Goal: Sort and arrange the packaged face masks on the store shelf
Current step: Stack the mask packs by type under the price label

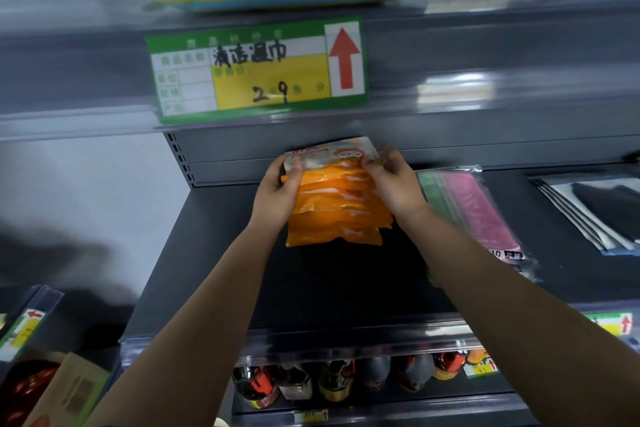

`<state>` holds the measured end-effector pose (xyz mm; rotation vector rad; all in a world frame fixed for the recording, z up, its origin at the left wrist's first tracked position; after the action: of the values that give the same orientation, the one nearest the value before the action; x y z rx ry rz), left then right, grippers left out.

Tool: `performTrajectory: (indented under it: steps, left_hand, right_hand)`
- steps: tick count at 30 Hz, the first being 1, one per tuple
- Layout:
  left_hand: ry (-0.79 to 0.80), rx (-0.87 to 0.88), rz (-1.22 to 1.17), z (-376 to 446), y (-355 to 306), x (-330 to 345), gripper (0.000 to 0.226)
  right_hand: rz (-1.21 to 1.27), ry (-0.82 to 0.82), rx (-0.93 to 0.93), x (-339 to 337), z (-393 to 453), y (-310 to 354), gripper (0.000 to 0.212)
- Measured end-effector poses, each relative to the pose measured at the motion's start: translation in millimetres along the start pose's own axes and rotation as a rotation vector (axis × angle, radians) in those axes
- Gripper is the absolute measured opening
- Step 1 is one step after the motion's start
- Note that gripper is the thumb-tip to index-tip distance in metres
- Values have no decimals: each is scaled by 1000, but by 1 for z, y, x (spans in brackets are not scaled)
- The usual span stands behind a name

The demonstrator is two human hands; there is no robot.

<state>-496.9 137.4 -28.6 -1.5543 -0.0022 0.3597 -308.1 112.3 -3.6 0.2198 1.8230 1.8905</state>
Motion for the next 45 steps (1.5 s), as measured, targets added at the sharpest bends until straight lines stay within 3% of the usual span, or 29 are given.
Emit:
performTrajectory:
  steps: [2, 5, 9, 15, 19, 23, 26, 30, 33, 38, 45]
  left_hand:
    - [6, 110, 95, 0, -6, -2, 55]
    - [3, 342, 314, -3, -20, -7, 57]
    - [-1, 619, 520, -15, -38, -2, 51]
    - [31, 814, 868, -39, -42, 26, 52]
    - [21, 909, 925, -55, -45, 43, 53]
    - [-93, 1052, 918, -86, -55, 64, 47]
    - [-31, 931, 907, -120, -54, 87, 57]
    - [191, 496, 837, -149, -18, 124, 83]
    - [241, 259, 766, -161, 6, 143, 92]
    - [153, 253, 687, -172, 6, 163, 81]
    - [158, 252, 733, -150, 6, 183, 83]
  right_hand:
    - [-121, -13, -109, -4, -2, 4, 29]
    - [-346, -54, -289, -13, -10, 14, 55]
    - [-605, -86, -409, -30, -22, 22, 56]
    - [-894, -71, -486, -52, -38, 22, 49]
    - [-1014, -19, -518, -74, -42, 20, 44]
    - [-1093, 17, -561, -108, -41, 12, 47]
    - [-1084, 99, -524, -139, -42, -1, 55]
    - [-1067, 279, -475, -170, -42, -39, 78]
    - [-1025, 389, -437, -180, -38, -71, 91]
    - [-878, 437, -453, -184, -30, -94, 95]
    - [-877, 434, -445, -182, 1, -103, 97]
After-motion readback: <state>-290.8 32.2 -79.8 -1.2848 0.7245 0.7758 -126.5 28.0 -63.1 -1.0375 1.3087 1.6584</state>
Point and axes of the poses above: each hand's wrist, its own z-axis towards the middle knuckle, its own x-axis out of the palm, y = z × x, the point moved 4 cm from there along z, towards the middle knuckle, and after that the axes turned 10 degrees about -y, right-handed, at the moved point
